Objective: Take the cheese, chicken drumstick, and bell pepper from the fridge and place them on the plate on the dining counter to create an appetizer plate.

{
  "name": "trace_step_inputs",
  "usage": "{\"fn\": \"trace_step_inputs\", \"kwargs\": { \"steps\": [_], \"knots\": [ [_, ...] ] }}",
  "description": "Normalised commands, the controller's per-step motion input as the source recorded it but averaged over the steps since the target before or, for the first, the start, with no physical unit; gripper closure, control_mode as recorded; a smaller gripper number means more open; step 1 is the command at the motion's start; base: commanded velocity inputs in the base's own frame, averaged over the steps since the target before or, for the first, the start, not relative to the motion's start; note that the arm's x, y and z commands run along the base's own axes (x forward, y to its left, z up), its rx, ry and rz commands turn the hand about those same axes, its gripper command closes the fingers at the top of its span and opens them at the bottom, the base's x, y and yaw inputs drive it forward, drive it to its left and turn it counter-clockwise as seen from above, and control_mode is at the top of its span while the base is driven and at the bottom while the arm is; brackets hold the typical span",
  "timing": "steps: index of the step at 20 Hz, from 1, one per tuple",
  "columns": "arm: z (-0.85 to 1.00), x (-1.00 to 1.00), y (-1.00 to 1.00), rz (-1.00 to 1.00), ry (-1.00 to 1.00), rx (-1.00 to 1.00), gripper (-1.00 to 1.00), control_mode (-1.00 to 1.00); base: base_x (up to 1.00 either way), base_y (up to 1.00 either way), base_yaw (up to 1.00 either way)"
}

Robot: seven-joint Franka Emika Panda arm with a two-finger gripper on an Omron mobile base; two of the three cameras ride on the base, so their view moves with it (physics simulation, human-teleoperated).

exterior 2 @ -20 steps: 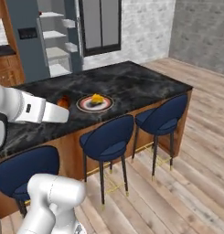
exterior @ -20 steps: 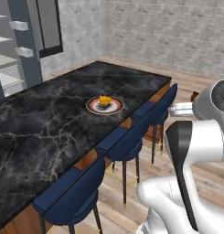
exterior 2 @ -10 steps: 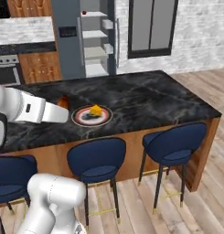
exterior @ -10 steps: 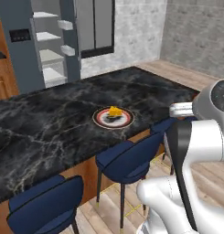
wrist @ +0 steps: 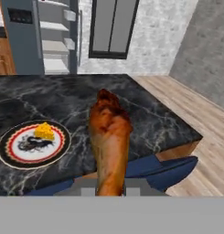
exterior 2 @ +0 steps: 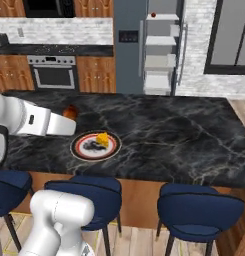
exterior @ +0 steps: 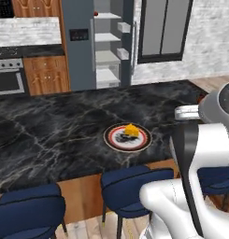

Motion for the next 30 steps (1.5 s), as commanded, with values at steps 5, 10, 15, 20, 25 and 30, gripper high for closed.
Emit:
{"fn": "trace_step_inputs", "kwargs": {
  "steps": [5, 10, 15, 20, 25, 30],
  "knots": [
    [0.0, 0.0, 0.0, 0.0, 0.0, 0.0, 1.0, 1.0, 0.6, -0.34, 0.62],
    [0.0, 0.0, 0.0, 0.0, 0.0, 0.0, 1.0, 1.0, 0.25, -0.05, 0.24],
    [-0.03, 0.01, 0.0, 0.0, 0.0, 0.0, 1.0, -1.0, 0.07, 0.0, 0.0],
    [-0.3, 0.0, 0.15, 0.08, 0.07, 0.07, 1.0, -1.0, 0.0, 0.0, 0.0],
    [-0.34, 0.02, 0.35, 0.15, 0.07, 0.09, 1.0, -1.0, 0.0, 0.0, 0.0],
    [-0.22, 0.17, 0.29, 0.17, 0.17, 0.12, 1.0, -1.0, 0.0, 0.0, 0.0]
  ]
}}
